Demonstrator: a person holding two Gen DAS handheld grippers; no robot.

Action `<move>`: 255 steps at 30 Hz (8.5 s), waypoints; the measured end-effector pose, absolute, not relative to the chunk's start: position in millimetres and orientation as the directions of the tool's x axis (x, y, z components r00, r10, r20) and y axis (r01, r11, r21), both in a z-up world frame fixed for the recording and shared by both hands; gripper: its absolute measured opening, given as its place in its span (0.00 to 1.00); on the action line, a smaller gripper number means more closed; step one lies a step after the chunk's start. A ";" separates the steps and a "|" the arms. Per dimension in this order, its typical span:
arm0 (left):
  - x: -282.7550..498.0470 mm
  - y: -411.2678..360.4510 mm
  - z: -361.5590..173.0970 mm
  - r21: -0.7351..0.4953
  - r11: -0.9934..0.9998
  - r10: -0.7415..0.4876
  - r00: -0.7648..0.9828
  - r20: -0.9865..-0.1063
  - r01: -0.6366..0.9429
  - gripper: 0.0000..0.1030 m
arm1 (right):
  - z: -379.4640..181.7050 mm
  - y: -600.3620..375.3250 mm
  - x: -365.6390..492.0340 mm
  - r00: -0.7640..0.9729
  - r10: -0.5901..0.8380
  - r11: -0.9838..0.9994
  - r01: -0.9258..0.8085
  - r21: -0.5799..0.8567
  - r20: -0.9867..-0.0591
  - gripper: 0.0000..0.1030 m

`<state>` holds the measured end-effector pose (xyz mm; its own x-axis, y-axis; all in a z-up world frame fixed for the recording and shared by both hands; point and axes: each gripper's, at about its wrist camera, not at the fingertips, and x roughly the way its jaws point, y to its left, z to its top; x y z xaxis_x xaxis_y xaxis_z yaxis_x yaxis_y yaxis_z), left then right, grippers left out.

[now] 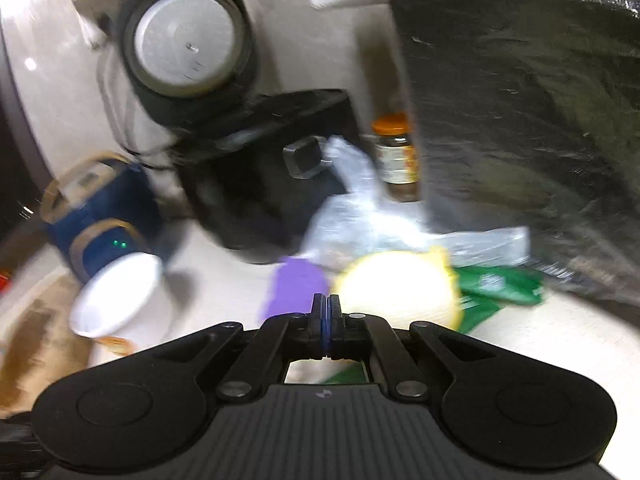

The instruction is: Collect trash

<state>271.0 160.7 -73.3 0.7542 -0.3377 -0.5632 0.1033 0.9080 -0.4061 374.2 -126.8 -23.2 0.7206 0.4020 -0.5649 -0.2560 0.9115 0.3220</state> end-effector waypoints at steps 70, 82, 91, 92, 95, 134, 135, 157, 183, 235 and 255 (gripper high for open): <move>341.0 67.4 -92.3 -0.178 0.929 -0.353 0.637 -0.686 0.323 0.19 | -85.0 -178.7 402.9 0.638 0.353 0.920 -0.105 0.377 -0.684 0.48; 307.2 126.7 -87.3 -0.217 0.934 -0.353 0.651 -0.672 0.283 0.19 | -95.7 -91.2 392.1 0.535 0.456 0.890 -0.296 0.348 -0.711 0.31; 311.0 70.7 -88.6 -0.015 0.899 -0.313 0.619 -0.720 0.437 0.19 | -73.4 -98.3 333.1 0.612 0.418 0.902 -0.367 0.227 -0.672 0.54; 313.7 65.1 -91.0 -0.006 0.892 -0.312 0.608 -0.730 0.451 0.19 | -71.4 -106.4 326.8 0.634 0.388 0.916 -0.348 0.202 -0.669 0.54; 320.4 54.7 -99.2 -0.005 0.888 -0.303 0.577 -0.758 0.460 0.22 | -69.6 -131.5 316.2 0.655 0.333 0.942 -0.272 0.199 -0.679 0.54; 300.3 86.2 -102.9 -0.174 0.954 -0.293 0.643 -0.707 0.243 0.25 | -76.5 -130.3 292.6 0.715 0.242 0.954 -0.299 0.026 -0.656 0.70; 298.4 87.5 -101.8 -0.179 0.954 -0.296 0.644 -0.705 0.242 0.24 | -72.6 -126.8 296.5 0.721 0.252 0.949 -0.315 0.019 -0.645 0.70; 281.3 83.1 -99.1 -0.184 0.939 -0.333 0.626 -0.705 0.292 0.23 | -93.8 -12.9 429.6 0.476 0.371 0.872 -0.473 0.123 -0.797 0.53; 240.8 2.2 -250.6 -0.485 0.842 -0.537 0.277 -0.797 0.238 0.23 | -93.5 -235.5 200.6 0.631 0.001 0.978 0.163 0.134 -0.776 0.53; 257.3 37.4 -116.0 -0.442 0.883 -0.452 0.538 -0.712 0.157 0.26 | -154.0 -235.0 213.9 0.482 0.113 0.987 0.048 0.155 -0.869 0.57; 357.5 44.8 -78.2 -0.514 0.825 -0.526 0.652 -0.546 0.235 0.26 | -7.6 -159.7 255.6 0.760 -0.060 0.997 0.017 -0.072 -0.648 0.69</move>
<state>357.5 44.8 -78.2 0.6524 -0.5259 -0.5457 0.2352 0.8250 -0.5139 255.6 -159.7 -7.6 0.7596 -0.0600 -0.6477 0.0175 0.9973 -0.0720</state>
